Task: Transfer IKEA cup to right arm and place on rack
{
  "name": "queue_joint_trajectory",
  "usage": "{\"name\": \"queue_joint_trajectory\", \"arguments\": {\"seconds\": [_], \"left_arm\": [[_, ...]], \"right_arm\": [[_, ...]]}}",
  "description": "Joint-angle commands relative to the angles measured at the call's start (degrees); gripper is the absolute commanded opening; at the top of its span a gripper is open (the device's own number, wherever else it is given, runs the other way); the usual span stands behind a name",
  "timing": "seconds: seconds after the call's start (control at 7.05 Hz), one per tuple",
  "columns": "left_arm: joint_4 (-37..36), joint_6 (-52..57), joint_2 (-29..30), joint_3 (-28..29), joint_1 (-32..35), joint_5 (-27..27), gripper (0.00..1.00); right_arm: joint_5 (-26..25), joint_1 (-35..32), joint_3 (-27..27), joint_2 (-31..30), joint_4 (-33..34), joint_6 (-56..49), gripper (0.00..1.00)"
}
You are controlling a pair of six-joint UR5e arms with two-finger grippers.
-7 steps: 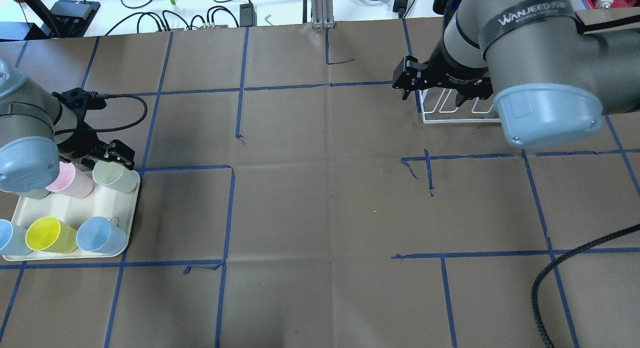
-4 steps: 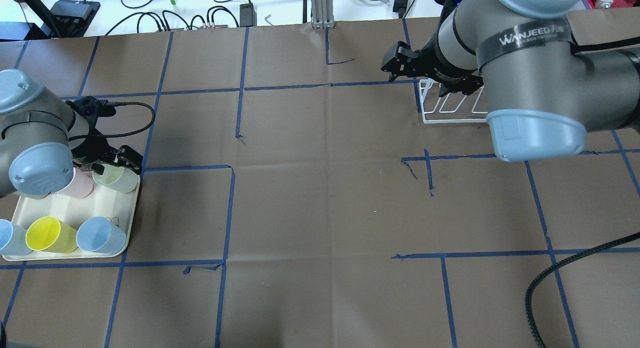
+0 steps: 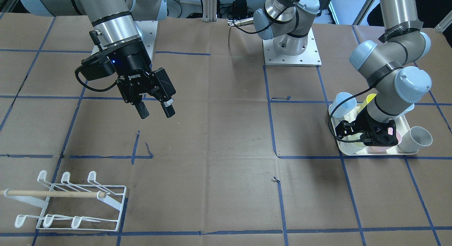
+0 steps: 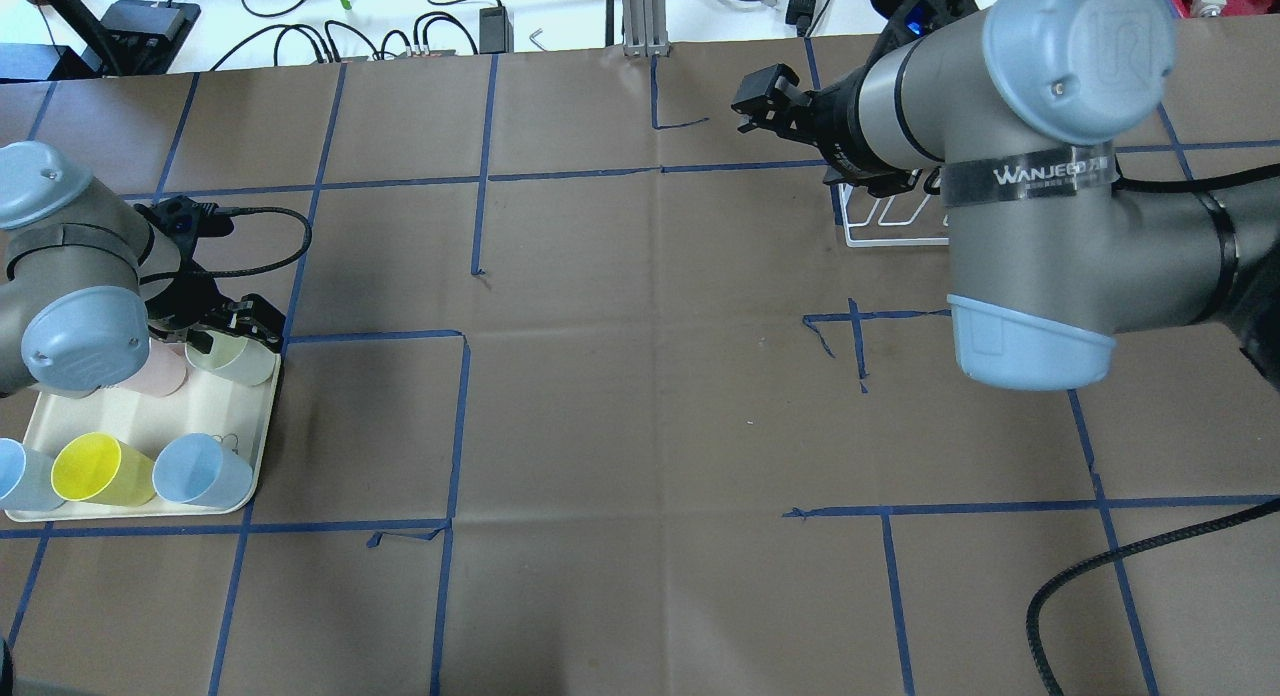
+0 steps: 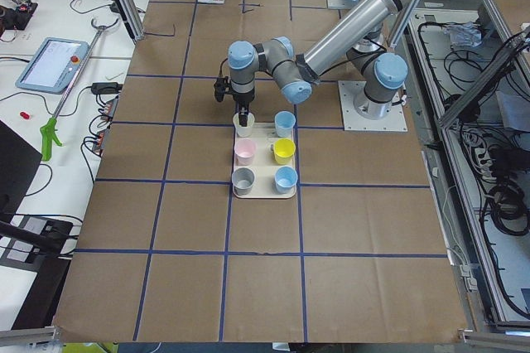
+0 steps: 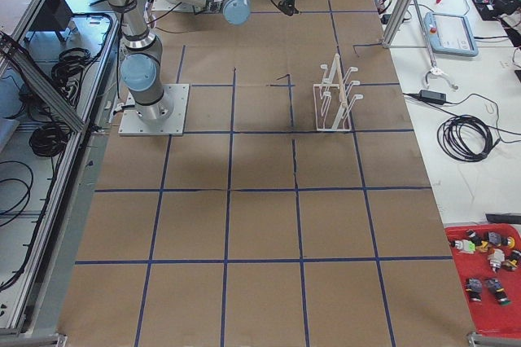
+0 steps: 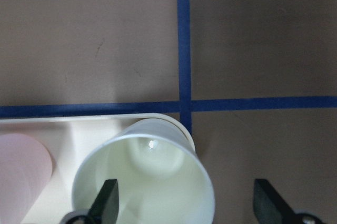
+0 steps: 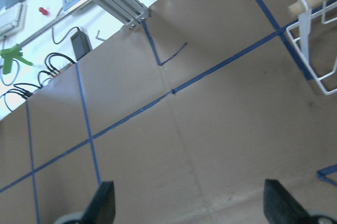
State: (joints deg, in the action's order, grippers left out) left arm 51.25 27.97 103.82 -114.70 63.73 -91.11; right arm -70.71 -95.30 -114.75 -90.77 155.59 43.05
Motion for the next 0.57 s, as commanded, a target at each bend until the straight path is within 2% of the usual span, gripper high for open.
{"name": "queue_joint_trajectory", "arguments": {"seconds": [0.0, 0.14, 0.43], "left_arm": [[0.5, 0.0, -0.4, 0.1, 0.0, 0.0, 0.18], [0.5, 0.0, -0.4, 0.2, 0.0, 0.0, 0.03], [1.4, 0.0, -1.4, 1.1, 0.0, 0.2, 0.0]], "right_arm": [[7.0, -0.1, -5.8, 0.2, 14.9, 11.7, 1.0], [9.6, -0.1, -8.2, 0.8, 22.0, 16.7, 1.0], [13.6, -0.2, -10.6, 0.4, 28.3, 23.3, 1.0]]}}
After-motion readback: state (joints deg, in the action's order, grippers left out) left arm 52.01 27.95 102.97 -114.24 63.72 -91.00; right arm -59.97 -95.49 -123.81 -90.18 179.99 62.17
